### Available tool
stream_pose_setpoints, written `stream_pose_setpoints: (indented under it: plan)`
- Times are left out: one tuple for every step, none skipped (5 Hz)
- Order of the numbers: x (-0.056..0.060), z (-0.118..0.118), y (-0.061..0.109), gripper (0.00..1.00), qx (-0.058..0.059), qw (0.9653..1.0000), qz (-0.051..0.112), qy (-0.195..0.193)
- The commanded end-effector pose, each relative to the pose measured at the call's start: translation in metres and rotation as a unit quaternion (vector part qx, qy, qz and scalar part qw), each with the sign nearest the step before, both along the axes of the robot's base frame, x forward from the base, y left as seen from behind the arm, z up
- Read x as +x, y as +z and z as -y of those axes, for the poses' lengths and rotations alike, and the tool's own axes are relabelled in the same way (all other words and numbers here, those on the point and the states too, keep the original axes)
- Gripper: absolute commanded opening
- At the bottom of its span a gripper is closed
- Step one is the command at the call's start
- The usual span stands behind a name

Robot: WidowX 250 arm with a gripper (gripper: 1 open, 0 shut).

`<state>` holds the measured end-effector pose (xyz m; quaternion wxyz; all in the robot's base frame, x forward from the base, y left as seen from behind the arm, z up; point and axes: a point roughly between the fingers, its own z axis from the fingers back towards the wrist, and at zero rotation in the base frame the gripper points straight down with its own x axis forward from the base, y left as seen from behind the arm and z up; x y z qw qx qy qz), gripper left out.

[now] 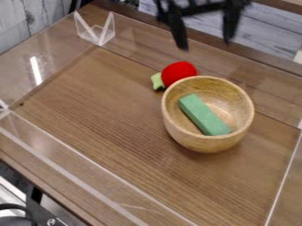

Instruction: Put the green block in the brown bowl

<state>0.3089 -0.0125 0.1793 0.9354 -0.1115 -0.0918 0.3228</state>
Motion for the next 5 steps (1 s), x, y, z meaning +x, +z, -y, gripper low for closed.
stream_pose_setpoints:
  plan:
    - [-0.002, -0.036, 0.028, 1.0, 0.014, 0.999, 0.042, 0.007]
    - [-0.004, -0.068, 0.031, 1.0, 0.034, 0.9982, 0.047, 0.012]
    - [-0.003, -0.106, 0.031, 1.0, 0.052, 0.9974, 0.05, 0.002]
    - [-0.001, -0.13, 0.025, 1.0, 0.058, 0.9974, 0.044, 0.004]
    - [0.009, -0.148, 0.008, 1.0, 0.063, 0.9971, 0.039, -0.015]
